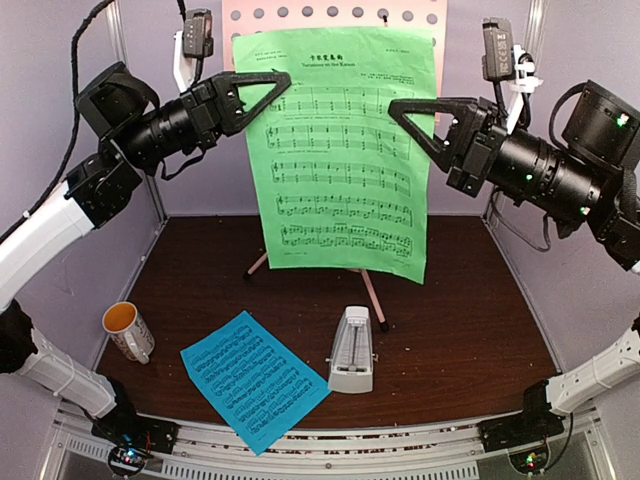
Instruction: Set up the instrument practice props
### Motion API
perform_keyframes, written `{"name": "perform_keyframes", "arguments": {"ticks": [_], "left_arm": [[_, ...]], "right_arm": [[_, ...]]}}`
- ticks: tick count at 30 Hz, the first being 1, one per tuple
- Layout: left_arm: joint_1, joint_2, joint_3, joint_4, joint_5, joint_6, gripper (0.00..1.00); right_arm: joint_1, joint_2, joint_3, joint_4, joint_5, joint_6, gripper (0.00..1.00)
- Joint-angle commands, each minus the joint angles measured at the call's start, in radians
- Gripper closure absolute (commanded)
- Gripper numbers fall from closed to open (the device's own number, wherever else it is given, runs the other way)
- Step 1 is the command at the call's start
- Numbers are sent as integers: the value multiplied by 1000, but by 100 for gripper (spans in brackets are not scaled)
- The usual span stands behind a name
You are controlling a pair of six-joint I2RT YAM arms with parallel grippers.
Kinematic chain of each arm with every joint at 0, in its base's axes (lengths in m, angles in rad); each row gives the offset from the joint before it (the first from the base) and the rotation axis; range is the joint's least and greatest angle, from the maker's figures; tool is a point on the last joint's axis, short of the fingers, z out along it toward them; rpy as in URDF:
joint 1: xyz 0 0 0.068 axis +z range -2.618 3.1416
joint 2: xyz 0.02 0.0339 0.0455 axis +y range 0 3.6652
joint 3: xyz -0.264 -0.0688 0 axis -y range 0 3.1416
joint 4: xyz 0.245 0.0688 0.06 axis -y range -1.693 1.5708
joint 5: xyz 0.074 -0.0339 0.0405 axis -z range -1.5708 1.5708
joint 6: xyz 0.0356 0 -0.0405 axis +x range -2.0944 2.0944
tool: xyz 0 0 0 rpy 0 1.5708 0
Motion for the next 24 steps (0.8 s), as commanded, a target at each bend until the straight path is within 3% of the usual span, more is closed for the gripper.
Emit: {"name": "perform_keyframes", "arguments": {"ticks": [1, 4, 9, 12, 19, 24], "left_arm": [[52, 7, 55, -13, -35, -61, 100], [111, 22, 124, -153, -147, -60, 74], [162, 40, 229, -344, -317, 21, 57], [164, 59, 306, -425, -410, 142, 51], [166, 238, 607, -618, -630, 408, 52], [168, 399, 769, -651, -611, 545, 51]], "right_arm": [[-26, -5, 30, 58, -57, 86, 100], [-56, -15, 25, 131, -72, 179, 100], [-123, 5, 59, 258, -30, 246, 100], [-166, 52, 126, 265, 39, 233, 100], [-299, 178, 304, 229, 101, 201, 100], [-372, 241, 397, 199, 124, 202, 100]]}}
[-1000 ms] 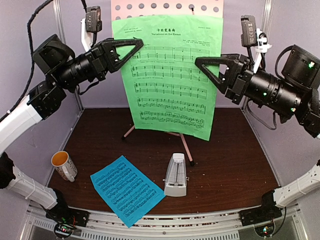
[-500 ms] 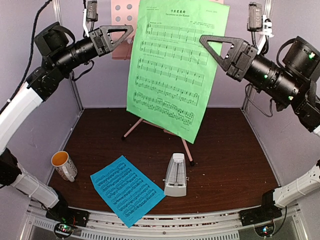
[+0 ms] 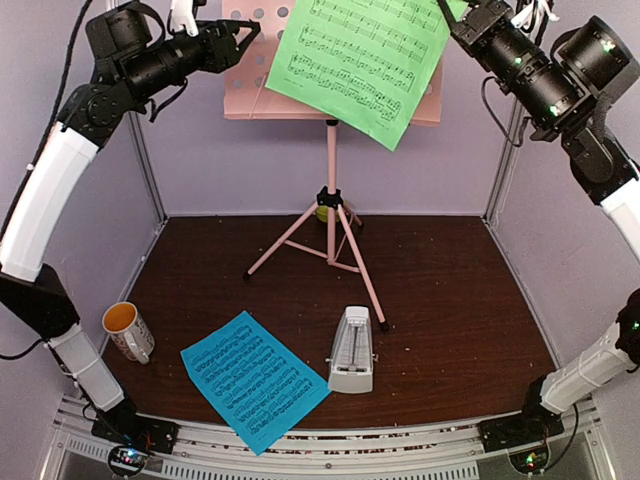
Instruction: Set up the instrument practice props
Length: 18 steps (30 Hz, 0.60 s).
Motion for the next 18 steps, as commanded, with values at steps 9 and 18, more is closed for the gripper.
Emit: {"name": "perform_keyframes", "arguments": {"ticks": [9, 18], "left_arm": [[10, 218, 159, -49, -48, 251, 59], [13, 201, 106, -70, -20, 276, 100]], "right_arm": [[-136, 110, 142, -54, 61, -18, 100], [-167, 139, 176, -57, 93, -36, 100]]}}
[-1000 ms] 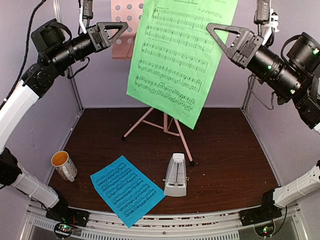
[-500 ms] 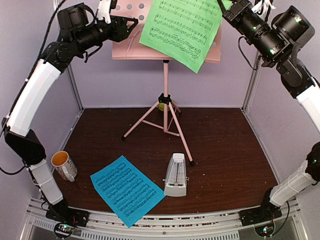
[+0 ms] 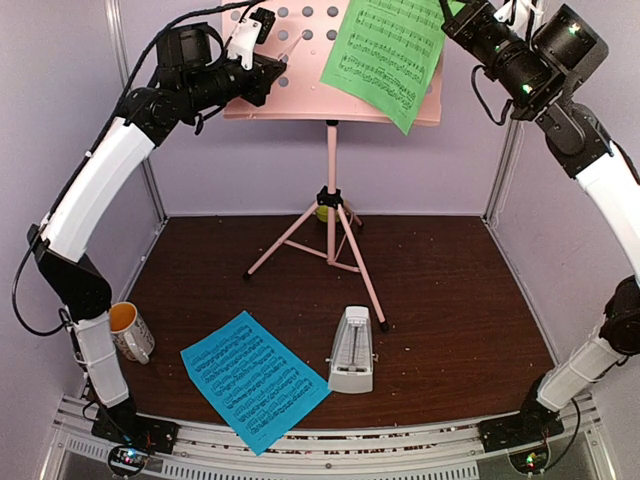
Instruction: Set up the instrument practice props
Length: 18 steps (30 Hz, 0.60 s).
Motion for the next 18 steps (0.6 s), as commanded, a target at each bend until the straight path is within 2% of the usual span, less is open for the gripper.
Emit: {"name": "perform_keyframes", "arguments": {"ticks": [1, 11, 18], "left_arm": [[6, -51, -52, 27, 17, 31, 100], [7, -192, -282, 128, 79, 69, 100], [15, -194, -275, 255, 208, 0, 100]], "right_arm": [[-12, 10, 22, -6, 34, -19, 100], [-21, 28, 23, -4, 47, -31, 100], [-21, 49, 26, 11, 2, -30, 100]]}}
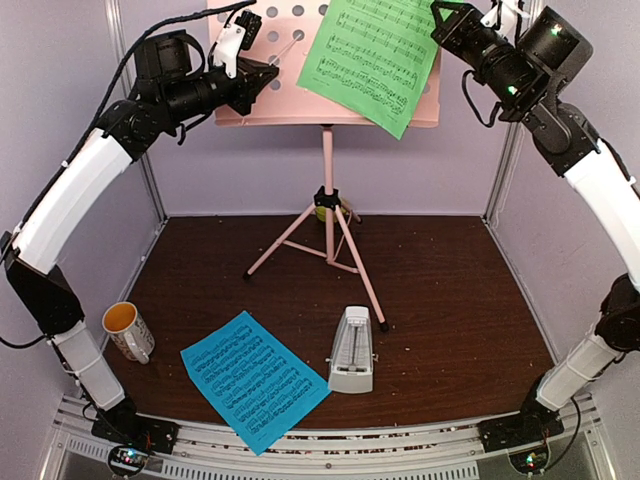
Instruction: Set up the instrument practice props
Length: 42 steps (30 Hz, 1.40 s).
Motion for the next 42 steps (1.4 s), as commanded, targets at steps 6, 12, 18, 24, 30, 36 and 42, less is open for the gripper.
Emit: {"name": "perform_keyframes", "arguments": {"ticks": [6, 12, 18, 24, 30, 36, 42], "left_arm": [[25, 25, 56, 214, 249, -109, 100], [25, 53, 87, 227, 303, -123, 100], [25, 54, 71, 246, 365, -129, 100], [26, 52, 64, 248, 407, -114, 100], [26, 49, 55, 247, 431, -108, 100], [26, 43, 37, 251, 448, -95, 100], [28, 40, 22, 263, 462, -92, 100]], "right_arm": [[-6, 50, 52, 30, -55, -13, 100], [-6, 107, 112, 61, -140, -57, 100], [-5, 165, 157, 94, -228, -94, 100], [-5, 228, 220, 115, -321, -139, 100], [-5, 299, 280, 153, -438, -177, 100], [-6, 350, 315, 208, -512, -177, 100], [-6, 387, 321, 247, -549, -156, 100]]}}
